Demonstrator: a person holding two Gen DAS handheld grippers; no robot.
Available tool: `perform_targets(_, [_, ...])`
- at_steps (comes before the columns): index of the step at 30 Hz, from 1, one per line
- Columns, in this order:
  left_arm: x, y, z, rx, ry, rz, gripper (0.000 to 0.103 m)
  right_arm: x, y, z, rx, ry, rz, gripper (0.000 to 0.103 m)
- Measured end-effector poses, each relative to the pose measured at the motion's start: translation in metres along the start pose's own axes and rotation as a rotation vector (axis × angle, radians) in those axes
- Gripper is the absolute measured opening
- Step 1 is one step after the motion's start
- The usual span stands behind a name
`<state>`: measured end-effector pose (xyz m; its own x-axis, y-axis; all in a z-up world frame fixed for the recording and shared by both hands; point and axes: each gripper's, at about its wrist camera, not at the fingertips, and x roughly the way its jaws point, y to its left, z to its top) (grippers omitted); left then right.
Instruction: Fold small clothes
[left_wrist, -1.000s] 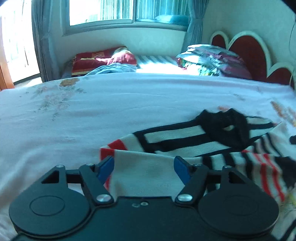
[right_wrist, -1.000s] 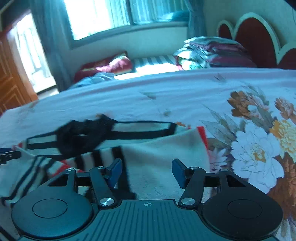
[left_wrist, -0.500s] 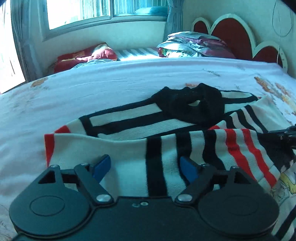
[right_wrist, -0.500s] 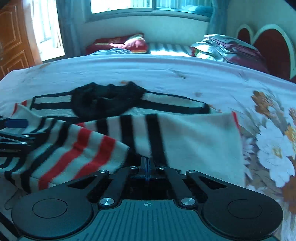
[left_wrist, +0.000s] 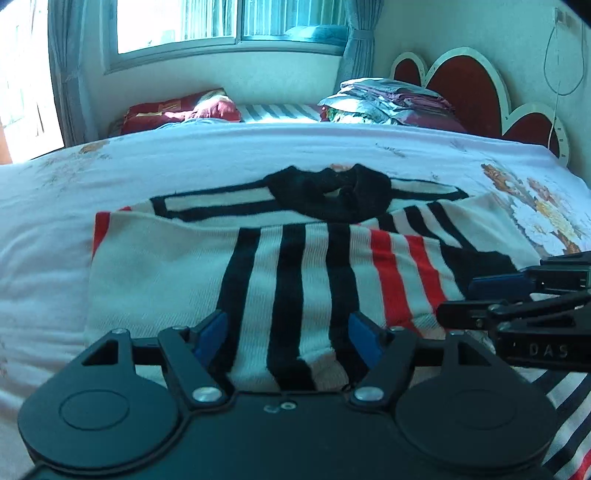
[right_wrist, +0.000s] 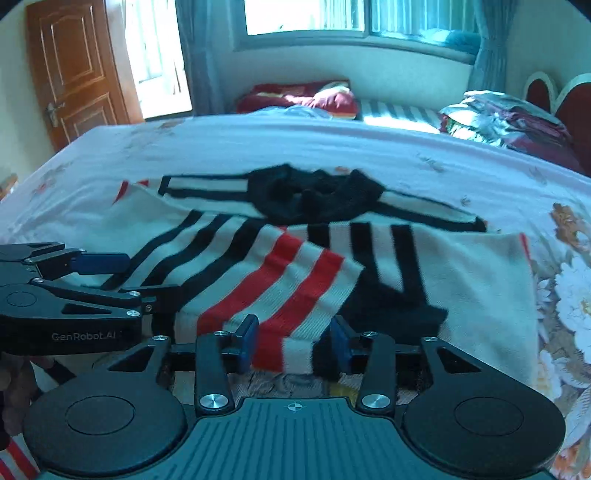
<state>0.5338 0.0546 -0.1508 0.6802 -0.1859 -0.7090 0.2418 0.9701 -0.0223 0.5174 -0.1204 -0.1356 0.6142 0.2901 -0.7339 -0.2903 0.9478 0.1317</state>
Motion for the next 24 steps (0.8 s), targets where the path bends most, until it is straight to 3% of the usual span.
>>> perform_targets(1, [-0.002, 0.002, -0.004, 0.018, 0.003, 0.021, 0.071, 0.005, 0.0, -0.005, -0.018, 0.013, -0.005, 0.042])
perform_targets(3, [-0.009, 0.019, -0.017, 0.042, 0.008, 0.131, 0.07, 0.004, -0.011, -0.013, -0.034, 0.016, -0.062, 0.042])
perform_targets(6, [-0.021, 0.055, -0.03, -0.005, -0.004, 0.119, 0.07, -0.006, -0.043, -0.017, 0.053, 0.012, -0.133, 0.042])
perform_targets(10, [-0.02, 0.05, -0.023, 0.01, 0.017, 0.133, 0.07, -0.007, -0.048, -0.011, 0.068, 0.022, -0.115, 0.042])
perform_targets(13, [-0.023, 0.052, -0.021, -0.015, 0.011, 0.123, 0.069, -0.021, -0.049, -0.005, 0.101, -0.054, -0.134, 0.042])
perform_targets(16, [-0.02, 0.051, -0.014, -0.002, -0.007, 0.112, 0.07, -0.007, -0.056, 0.002, 0.102, -0.012, -0.166, 0.042])
perform_targets(20, [-0.003, 0.056, 0.022, 0.011, -0.055, 0.101, 0.07, -0.002, -0.04, 0.034, 0.092, -0.091, -0.073, 0.042])
perform_targets(21, [0.005, 0.061, 0.033, -0.004, -0.063, 0.086, 0.07, 0.004, -0.03, 0.043, 0.073, -0.1, -0.044, 0.038])
perform_targets(22, [0.014, 0.066, 0.043, -0.014, -0.064, 0.083, 0.07, 0.012, -0.022, 0.051, 0.057, -0.094, -0.018, 0.027])
perform_targets(24, [0.032, 0.077, 0.059, -0.026, -0.059, 0.084, 0.07, 0.033, -0.004, 0.065, 0.023, -0.067, 0.028, 0.022])
